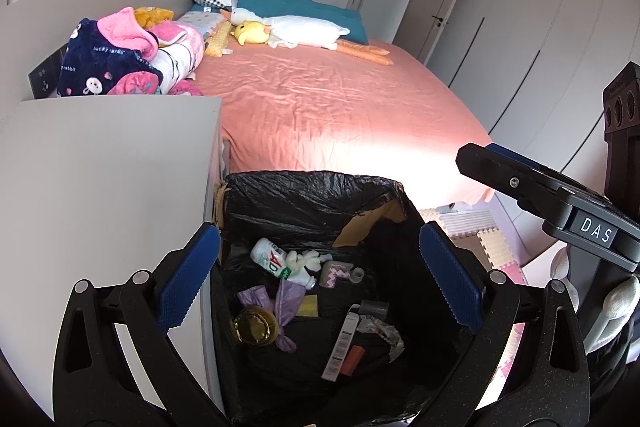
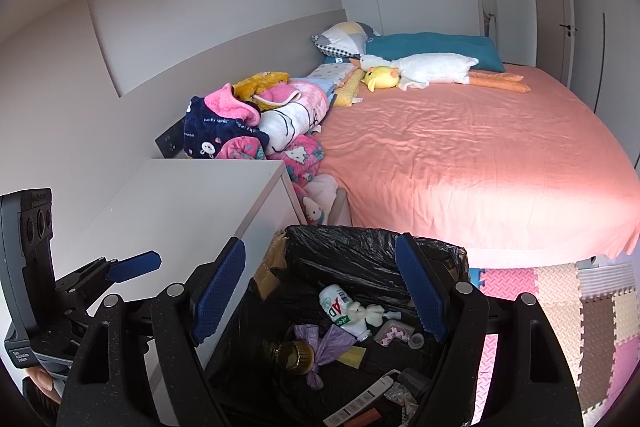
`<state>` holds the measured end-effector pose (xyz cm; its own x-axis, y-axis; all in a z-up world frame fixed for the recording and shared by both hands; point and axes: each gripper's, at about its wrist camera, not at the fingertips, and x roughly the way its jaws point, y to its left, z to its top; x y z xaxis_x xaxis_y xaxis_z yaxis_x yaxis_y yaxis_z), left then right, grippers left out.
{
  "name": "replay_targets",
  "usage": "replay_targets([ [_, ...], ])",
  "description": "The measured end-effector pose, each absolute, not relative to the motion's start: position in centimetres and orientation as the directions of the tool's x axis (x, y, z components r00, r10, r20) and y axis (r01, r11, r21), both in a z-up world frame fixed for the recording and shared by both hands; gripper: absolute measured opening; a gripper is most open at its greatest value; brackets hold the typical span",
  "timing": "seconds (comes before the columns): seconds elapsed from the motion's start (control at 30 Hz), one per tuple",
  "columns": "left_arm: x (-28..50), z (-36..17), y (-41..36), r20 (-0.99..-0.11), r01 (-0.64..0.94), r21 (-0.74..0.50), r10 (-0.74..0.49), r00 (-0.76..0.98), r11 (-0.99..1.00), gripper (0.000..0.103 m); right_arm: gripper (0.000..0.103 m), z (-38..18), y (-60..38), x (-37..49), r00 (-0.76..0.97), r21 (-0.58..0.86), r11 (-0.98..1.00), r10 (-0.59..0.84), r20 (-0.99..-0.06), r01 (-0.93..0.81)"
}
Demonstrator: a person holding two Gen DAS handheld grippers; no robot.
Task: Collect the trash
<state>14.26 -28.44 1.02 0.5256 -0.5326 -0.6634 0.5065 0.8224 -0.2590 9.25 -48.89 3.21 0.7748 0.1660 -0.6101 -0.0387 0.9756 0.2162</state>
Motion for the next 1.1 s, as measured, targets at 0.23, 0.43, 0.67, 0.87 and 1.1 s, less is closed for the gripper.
replay_targets([
  [0.23, 14.21, 0.94, -28.48, -0.664, 0.510, -0.277, -0.546, 0.511, 0.814, 0.096, 0.078, 3.24, -48.86, 9.28, 0.775, 0.216, 0.976, 0.166, -0.610, -0.039],
  [0.43, 14.12, 0.76, -28.80, -0.674, 0.519, -0.260, -0.538, 0.506, 0.814, 0.096, 0.078, 3.25, -48.86, 9.29, 0.775, 0.216, 0.976, 0.167, -0.610, -0.040],
  [0.67, 14.03, 0.87, -28.99, -0.676, 0.530, -0.242, -0.534, 0.509, 0.812, 0.096, 0.078, 3.24, -48.91, 9.34, 0.775, 0.216, 0.976, 0.166, -0.610, -0.039],
  [0.87, 13.91, 1.03, -28.93, -0.670, 0.526, -0.215, -0.517, 0.533, 0.822, 0.096, 0.078, 3.23, -48.97, 9.37, 0.775, 0.216, 0.976, 0.164, -0.611, -0.037],
  [1.1, 13.76, 0.88, -28.84, -0.666, 0.534, -0.215, -0.522, 0.533, 0.818, 0.096, 0.078, 3.20, -49.08, 9.37, 0.775, 0.216, 0.976, 0.166, -0.610, -0.038],
])
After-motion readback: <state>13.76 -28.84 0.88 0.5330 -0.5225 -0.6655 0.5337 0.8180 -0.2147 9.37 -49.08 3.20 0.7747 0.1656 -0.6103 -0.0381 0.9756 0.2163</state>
